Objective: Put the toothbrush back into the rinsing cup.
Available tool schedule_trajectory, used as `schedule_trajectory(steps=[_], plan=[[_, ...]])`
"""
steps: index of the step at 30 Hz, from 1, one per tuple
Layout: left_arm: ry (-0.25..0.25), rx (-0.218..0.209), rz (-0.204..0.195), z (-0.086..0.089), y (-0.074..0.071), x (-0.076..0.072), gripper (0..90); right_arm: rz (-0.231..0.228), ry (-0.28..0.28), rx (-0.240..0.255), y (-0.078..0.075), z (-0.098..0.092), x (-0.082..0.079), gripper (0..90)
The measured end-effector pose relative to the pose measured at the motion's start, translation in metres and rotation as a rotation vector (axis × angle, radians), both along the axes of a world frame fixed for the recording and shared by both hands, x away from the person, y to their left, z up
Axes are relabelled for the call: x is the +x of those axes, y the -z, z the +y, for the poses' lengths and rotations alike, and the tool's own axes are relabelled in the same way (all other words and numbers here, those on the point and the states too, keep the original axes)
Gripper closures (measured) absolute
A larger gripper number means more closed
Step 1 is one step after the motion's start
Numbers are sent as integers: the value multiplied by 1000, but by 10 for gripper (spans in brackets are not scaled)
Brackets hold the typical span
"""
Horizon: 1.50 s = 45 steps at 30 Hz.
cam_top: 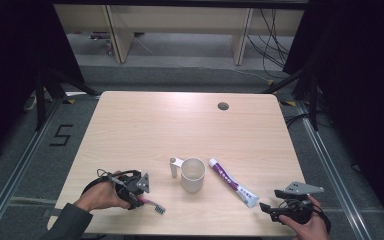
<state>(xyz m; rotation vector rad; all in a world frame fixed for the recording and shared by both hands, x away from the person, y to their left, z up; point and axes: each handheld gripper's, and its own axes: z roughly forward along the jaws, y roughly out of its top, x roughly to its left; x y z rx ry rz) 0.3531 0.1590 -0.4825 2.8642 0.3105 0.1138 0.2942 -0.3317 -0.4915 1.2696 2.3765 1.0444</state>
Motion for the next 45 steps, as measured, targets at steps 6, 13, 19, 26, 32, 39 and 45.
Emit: schedule_trajectory(steps=[6, 13, 19, 26, 32, 39, 45], plan=[[-1, 33, 23, -3, -1, 2, 708, 2, 3, -1, 0, 1, 0, 226], [-29, 70, 56, -8, -2, 2, 759, 9, 0, -4, 1, 1, -1, 228], [-40, 109, 74, -13, -3, 3, 768, 14, -12, -3, 1, 2, -1, 231], [-18, 145, 78, -18, -3, 5, 806, 14, -15, -3, 1, 3, -1, 233], [-40, 149, 77, -19, -3, 6, 814, 36, -2, 9, 1, 4, -2, 232], [-52, 136, 92, -20, -4, 4, 817, 19, -12, -4, 2, 3, -1, 234], [-73, 94, 64, -19, -12, 2, 819, 18, -14, -1, 1, 2, -1, 235]])
